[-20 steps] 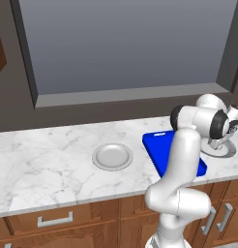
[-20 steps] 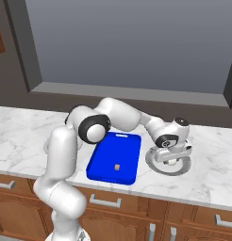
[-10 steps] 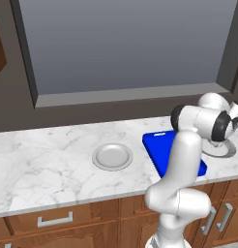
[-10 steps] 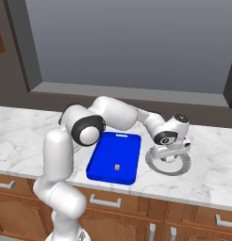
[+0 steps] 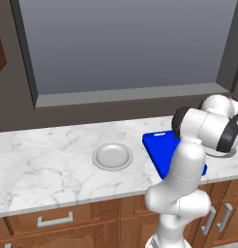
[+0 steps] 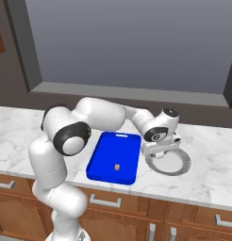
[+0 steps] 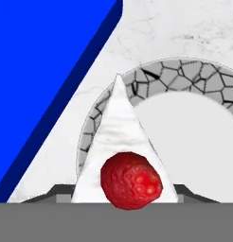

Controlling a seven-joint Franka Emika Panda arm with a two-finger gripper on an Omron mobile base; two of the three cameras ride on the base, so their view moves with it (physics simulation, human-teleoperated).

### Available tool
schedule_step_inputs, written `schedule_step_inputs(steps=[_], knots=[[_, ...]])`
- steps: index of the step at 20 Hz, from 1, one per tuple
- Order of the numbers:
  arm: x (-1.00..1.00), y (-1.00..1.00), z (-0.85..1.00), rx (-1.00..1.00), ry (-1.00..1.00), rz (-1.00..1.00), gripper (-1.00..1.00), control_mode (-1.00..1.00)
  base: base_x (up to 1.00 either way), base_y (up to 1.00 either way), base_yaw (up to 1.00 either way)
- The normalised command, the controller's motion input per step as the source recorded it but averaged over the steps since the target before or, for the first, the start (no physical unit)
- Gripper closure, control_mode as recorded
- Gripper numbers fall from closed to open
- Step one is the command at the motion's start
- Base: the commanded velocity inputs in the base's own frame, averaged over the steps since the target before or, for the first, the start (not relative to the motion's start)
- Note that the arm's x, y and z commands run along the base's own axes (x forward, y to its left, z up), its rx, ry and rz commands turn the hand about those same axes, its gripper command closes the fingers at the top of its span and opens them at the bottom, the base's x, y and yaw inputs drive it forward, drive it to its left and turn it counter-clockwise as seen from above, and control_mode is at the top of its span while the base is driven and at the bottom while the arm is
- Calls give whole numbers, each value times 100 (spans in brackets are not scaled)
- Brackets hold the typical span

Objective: Move the dessert items from the plates to the tray.

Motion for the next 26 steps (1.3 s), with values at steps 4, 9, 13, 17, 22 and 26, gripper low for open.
schedule_step_inputs(steps=[4, 9, 13, 17, 22, 26], knots=[[-11, 84, 20, -5, 0, 2, 100, -100, 0, 0, 0], [-1, 86, 21, -4, 0, 0, 100, -100, 0, 0, 0], [0, 84, 13, -2, 0, 0, 100, -100, 0, 0, 0], [1, 76, 0, -1, 0, 0, 100, -100, 0, 0, 0], [15, 46, -8, 0, 0, 0, 100, -100, 0, 0, 0], [27, 44, -15, 0, 0, -3, 100, -100, 0, 0, 0]])
